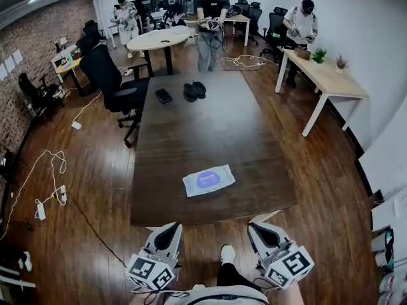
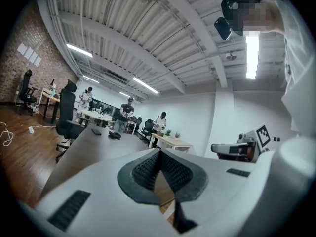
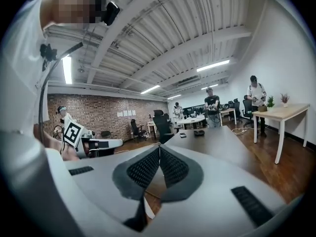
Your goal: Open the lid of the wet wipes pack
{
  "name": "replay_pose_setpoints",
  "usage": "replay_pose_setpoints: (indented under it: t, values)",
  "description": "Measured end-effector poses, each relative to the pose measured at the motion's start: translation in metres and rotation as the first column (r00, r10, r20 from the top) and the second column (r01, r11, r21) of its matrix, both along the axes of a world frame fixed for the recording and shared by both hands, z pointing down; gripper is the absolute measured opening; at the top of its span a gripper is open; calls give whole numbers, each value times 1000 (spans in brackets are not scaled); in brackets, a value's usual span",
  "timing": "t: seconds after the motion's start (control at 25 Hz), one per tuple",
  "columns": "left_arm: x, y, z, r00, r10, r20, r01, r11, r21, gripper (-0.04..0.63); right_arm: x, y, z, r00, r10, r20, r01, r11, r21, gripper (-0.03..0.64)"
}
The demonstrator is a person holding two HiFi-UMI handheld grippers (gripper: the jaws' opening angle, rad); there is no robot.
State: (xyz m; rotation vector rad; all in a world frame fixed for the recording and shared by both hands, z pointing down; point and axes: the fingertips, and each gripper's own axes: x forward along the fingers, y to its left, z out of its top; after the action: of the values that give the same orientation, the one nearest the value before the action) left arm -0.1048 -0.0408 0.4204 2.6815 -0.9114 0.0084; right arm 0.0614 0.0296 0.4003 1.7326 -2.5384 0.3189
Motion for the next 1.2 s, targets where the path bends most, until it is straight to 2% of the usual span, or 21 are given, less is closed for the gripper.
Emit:
replay_pose_setpoints:
  t: [0.16, 0.32, 0.6, 0.72, 0.96, 1.08, 1.2]
  values:
    - [39, -44, 4, 1000, -22, 9, 22, 1000, -19, 2, 30, -53, 7, 998, -64, -17, 64, 998, -21, 6]
    - [77, -88, 8, 996, -77, 34, 78, 996, -35, 2, 62, -109, 15, 988, -150, -39, 148, 988, -47, 6]
    - [124, -140, 12, 987, -149, 61, 152, 986, -61, 2, 95, -191, 32, 945, -317, -78, 313, 948, -66, 6]
    - [131, -153, 22, 983, -170, 73, 176, 980, -87, 2, 93, -222, 41, 923, -375, -86, 370, 927, -69, 6]
    - [124, -173, 58, 963, -218, 157, 239, 961, -135, 2, 72, -263, 77, 870, -488, -68, 478, 870, -123, 8]
    - [121, -182, 85, 957, -212, 200, 245, 956, -160, 2, 61, -275, 97, 842, -529, -107, 511, 845, -159, 7]
    - [115, -187, 111, 955, -196, 222, 241, 951, -196, 2, 42, -282, 119, 813, -574, -97, 549, 812, -198, 8]
